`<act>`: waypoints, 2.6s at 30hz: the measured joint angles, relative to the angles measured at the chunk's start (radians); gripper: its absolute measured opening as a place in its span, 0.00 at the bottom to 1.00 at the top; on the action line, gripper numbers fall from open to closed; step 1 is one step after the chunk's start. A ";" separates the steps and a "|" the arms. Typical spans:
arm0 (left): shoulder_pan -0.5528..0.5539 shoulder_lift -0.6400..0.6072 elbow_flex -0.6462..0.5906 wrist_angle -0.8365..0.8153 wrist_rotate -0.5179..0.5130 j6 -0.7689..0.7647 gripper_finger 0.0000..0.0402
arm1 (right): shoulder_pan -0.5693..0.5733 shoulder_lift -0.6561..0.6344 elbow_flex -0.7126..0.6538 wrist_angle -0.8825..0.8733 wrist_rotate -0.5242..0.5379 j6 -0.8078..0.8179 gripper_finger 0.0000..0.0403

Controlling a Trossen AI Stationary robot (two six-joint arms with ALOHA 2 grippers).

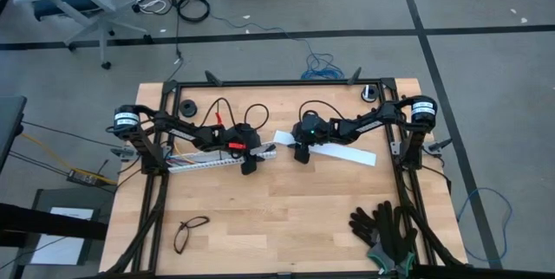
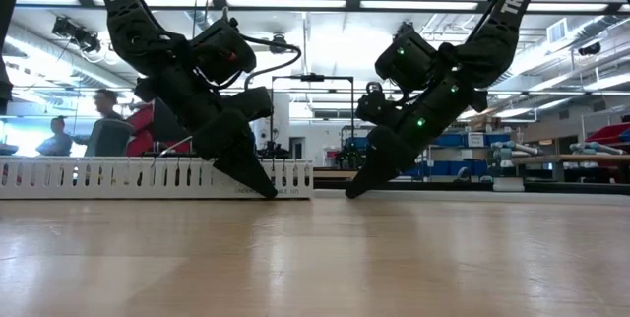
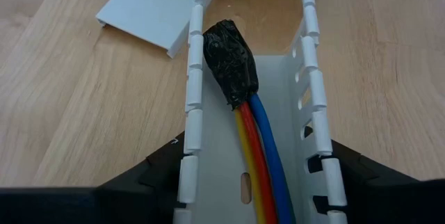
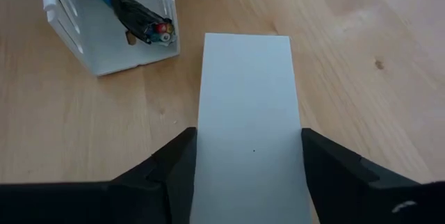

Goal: Ziptie cables
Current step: Close the white cable duct using the cover

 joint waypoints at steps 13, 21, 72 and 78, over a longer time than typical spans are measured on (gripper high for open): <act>0.000 -0.001 0.001 -0.004 0.001 -0.018 0.55 | 0.000 0.000 -0.001 0.005 -0.004 -0.028 0.34; 0.000 -0.001 0.001 -0.005 0.001 -0.018 0.55 | 0.000 -0.015 -0.001 0.001 -0.004 -0.032 0.32; 0.000 -0.001 0.000 0.000 -0.002 -0.014 0.55 | -0.036 0.016 0.000 0.001 -0.066 -0.052 0.57; 0.000 -0.001 0.000 0.000 -0.002 -0.014 0.55 | -0.036 0.016 0.000 0.004 -0.066 -0.051 0.55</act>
